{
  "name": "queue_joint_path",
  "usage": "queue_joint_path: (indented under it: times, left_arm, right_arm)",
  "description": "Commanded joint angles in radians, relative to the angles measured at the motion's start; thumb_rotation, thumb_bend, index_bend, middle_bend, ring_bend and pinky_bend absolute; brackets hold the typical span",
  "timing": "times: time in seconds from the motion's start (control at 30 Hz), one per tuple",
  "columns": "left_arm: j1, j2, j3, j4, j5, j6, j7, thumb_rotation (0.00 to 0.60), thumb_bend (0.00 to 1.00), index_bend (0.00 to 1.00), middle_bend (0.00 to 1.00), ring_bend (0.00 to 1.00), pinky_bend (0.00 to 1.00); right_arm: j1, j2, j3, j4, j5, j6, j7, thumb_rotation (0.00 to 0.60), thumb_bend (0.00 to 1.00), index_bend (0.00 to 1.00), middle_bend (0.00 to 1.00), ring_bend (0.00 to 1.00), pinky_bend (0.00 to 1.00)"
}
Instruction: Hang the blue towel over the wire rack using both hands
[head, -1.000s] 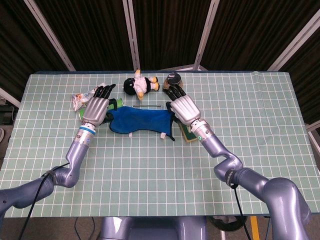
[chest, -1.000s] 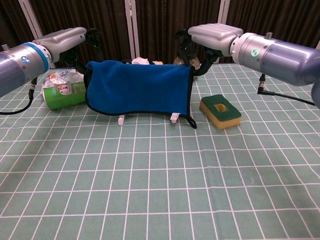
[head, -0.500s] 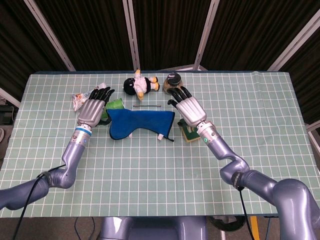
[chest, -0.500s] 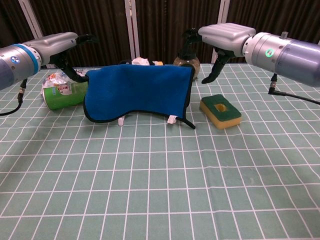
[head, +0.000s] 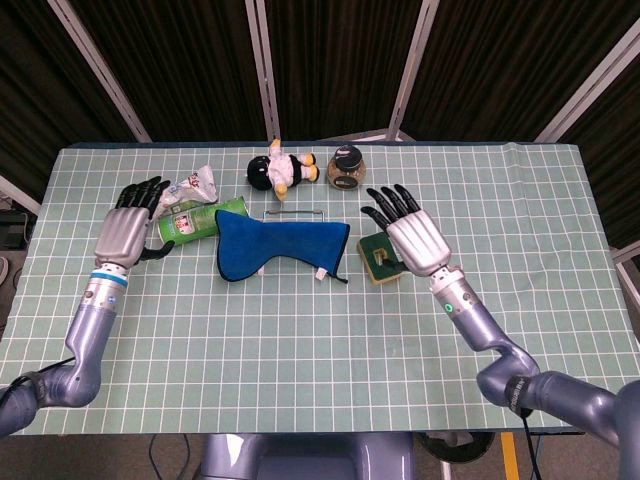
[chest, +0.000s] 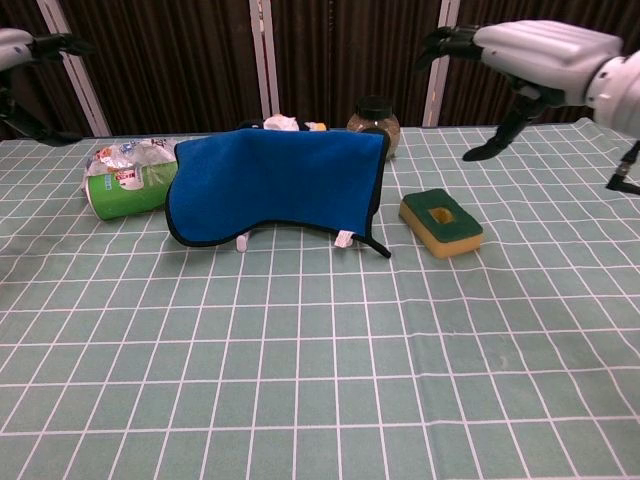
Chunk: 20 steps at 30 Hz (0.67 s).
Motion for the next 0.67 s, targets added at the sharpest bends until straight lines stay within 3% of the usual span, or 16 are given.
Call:
queue_joint_path:
  times: [0.03,0.13,0.3,0.43,0.67]
  left_arm:
    - [0.143,0.120,0.057,-0.169,0.096,0.172,-0.048,0.600,0.28,0.00,0.00,0.00,0.00]
    - [0.211,0.185,0.095,-0.270,0.132,0.245,-0.033,0.600,0.22,0.00,0.00,0.00,0.00]
    - [0.315,0.232,0.151,-0.359,0.212,0.378,-0.014,0.600,0.13,0.00,0.00,0.00,0.00]
    - [0.384,0.233,0.193,-0.381,0.279,0.461,-0.003,0.600,0.12,0.00,0.00,0.00,0.00]
    - [0.439,0.224,0.218,-0.383,0.336,0.516,0.015,0.600,0.12,0.00,0.00,0.00,0.00]
  right_arm:
    - [-0.192,0.156,-0.077,-0.228,-0.047,0.218,-0.042,0.600,0.00,0.13,0.00,0.00,0.00]
    - [-0.274,0.225,-0.118,-0.319,-0.066,0.293,-0.070,0.600,0.00,0.11,0.00,0.00,0.00]
    - [-0.396,0.277,-0.173,-0.375,-0.092,0.395,-0.067,0.600,0.00,0.04,0.00,0.00,0.00]
    - [-0.481,0.279,-0.208,-0.364,-0.126,0.466,-0.044,0.600,0.00,0.00,0.00,0.00,0.00]
    - [-0.558,0.251,-0.221,-0.305,-0.175,0.531,-0.027,0.600,0.00,0.00,0.00,0.00,0.00]
